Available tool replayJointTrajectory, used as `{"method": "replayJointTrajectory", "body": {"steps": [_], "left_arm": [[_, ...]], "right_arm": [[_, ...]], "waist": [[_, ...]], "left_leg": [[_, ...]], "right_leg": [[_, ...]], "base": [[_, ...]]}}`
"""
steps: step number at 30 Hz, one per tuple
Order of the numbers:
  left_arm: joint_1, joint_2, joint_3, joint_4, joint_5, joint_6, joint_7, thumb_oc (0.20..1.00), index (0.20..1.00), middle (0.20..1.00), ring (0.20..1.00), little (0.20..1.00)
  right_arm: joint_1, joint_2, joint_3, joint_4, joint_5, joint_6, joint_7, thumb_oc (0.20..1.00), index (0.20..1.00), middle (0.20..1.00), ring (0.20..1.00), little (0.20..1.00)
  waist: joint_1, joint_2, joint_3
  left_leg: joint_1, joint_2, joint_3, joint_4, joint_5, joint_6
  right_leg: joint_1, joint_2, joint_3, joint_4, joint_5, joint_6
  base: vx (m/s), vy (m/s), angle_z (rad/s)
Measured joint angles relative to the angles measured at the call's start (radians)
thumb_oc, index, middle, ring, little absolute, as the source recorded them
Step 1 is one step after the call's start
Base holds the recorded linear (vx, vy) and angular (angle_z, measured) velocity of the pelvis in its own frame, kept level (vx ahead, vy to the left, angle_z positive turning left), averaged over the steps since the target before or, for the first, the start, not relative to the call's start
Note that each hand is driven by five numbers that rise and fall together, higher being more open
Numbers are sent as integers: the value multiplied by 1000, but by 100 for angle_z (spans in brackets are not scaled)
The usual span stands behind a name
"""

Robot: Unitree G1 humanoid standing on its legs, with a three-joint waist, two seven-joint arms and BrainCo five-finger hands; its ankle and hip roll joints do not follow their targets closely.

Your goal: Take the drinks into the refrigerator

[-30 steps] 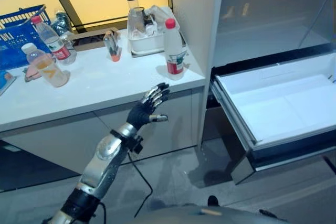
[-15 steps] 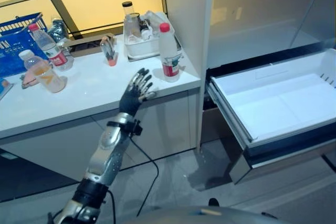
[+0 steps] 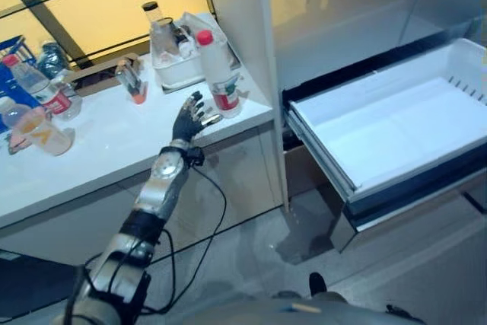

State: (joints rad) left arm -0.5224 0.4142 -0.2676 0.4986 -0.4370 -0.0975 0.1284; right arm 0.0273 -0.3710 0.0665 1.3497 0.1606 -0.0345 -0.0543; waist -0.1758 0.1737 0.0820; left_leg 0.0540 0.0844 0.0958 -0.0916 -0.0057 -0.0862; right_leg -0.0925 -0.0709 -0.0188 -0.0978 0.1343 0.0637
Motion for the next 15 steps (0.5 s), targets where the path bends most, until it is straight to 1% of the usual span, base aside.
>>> {"method": "replayJointTrajectory", "body": {"steps": [1,2,6,11,15], "left_arm": [[-43,0,-5,30,30,1,14,1000,1000,1000,1000,1000],[-68,1,-11,41,36,1,20,1000,1000,1000,1000,1000],[-140,0,-28,91,70,-2,31,1000,1000,1000,1000,1000],[-151,2,-19,86,59,-18,55,1000,1000,1000,1000,1000],[-124,-1,15,8,21,-25,79,1000,1000,1000,1000,1000]], "right_arm": [[-7,-3,6,-3,0,0,-1,1000,1000,1000,1000,1000],[-6,-3,7,-3,0,1,-1,1000,1000,1000,1000,1000],[2,-1,11,-4,9,-1,-7,1000,1000,1000,1000,1000],[-1,3,10,-13,14,-5,-10,1000,1000,1000,1000,1000],[-4,17,9,-16,18,-11,-15,1000,1000,1000,1000,1000]], "waist": [[-1,5,17],[-2,-2,30],[-6,-3,52],[-4,-10,61],[-5,-25,85]], "left_leg": [[2,-1,9,-2,0,0],[1,-1,11,-3,0,0],[-7,-3,20,-2,0,0],[-12,-6,43,-2,0,0],[-10,-6,47,-2,0,0]], "right_leg": [[-6,0,7,0,5,0],[-11,0,10,0,7,-1],[-22,0,19,0,10,0],[-40,0,41,0,14,3],[-40,1,43,0,15,3]], "base": [[-73,17,-18],[-48,12,-16],[-16,-1,-7],[2,-7,-12],[6,-4,-1]]}}
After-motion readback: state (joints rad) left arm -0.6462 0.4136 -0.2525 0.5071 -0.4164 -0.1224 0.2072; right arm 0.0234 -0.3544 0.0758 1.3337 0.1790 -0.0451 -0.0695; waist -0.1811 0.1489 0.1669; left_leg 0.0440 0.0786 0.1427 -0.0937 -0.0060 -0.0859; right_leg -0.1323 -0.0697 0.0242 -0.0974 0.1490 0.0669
